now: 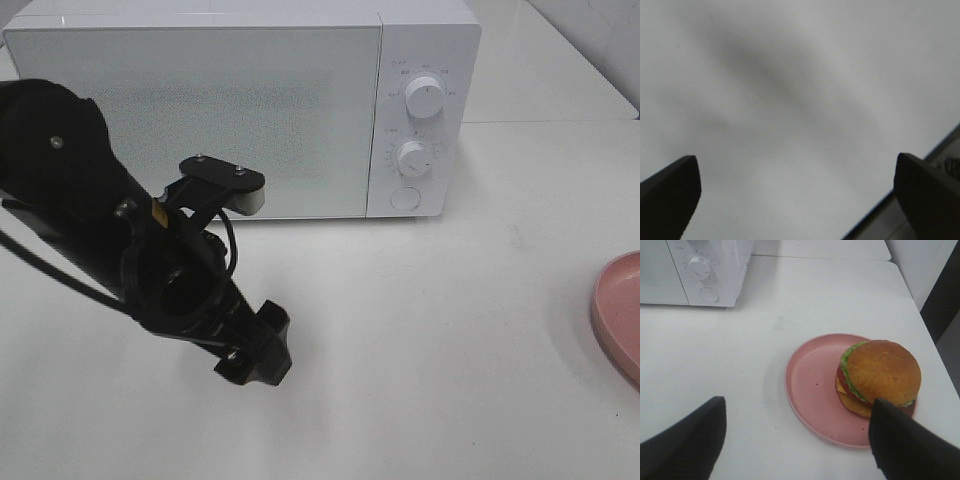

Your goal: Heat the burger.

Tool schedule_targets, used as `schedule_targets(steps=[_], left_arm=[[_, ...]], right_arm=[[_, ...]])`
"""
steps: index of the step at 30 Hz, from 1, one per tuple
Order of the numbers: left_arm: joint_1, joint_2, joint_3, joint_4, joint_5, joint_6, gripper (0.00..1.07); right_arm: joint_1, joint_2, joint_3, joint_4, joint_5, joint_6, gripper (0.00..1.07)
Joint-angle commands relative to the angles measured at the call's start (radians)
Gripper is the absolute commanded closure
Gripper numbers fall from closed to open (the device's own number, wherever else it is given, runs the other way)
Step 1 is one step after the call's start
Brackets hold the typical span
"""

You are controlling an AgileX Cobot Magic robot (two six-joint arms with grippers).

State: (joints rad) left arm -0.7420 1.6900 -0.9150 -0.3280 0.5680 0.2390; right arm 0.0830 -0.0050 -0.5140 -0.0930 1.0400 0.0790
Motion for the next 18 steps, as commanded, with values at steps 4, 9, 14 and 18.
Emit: schedule_targets(steps=[4,9,14,18], left_arm=[[0.071,-0.106,0.003,0.062,0.203,-0.113,0.05],[0.25,-0.194,0.003,0.086,0.347,-0.116,0.05],[0.458,-0.287,0.003,0.107,0.47,-0.114,0.05],[0.641,-0.378,0.003,0.138,0.548,-0.114,0.05]], right_arm=[[-0.002,-0.024,0.002,-0.002,-0.006,-0.008,0.32],[-0.002,-0.024,0.002,-0.002,-0.006,-0.008,0.32],[-0.002,-0.024,0.002,-0.002,-0.006,-0.008,0.32],[-0.002,-0.024,0.002,-0.002,-0.006,-0.008,0.32]])
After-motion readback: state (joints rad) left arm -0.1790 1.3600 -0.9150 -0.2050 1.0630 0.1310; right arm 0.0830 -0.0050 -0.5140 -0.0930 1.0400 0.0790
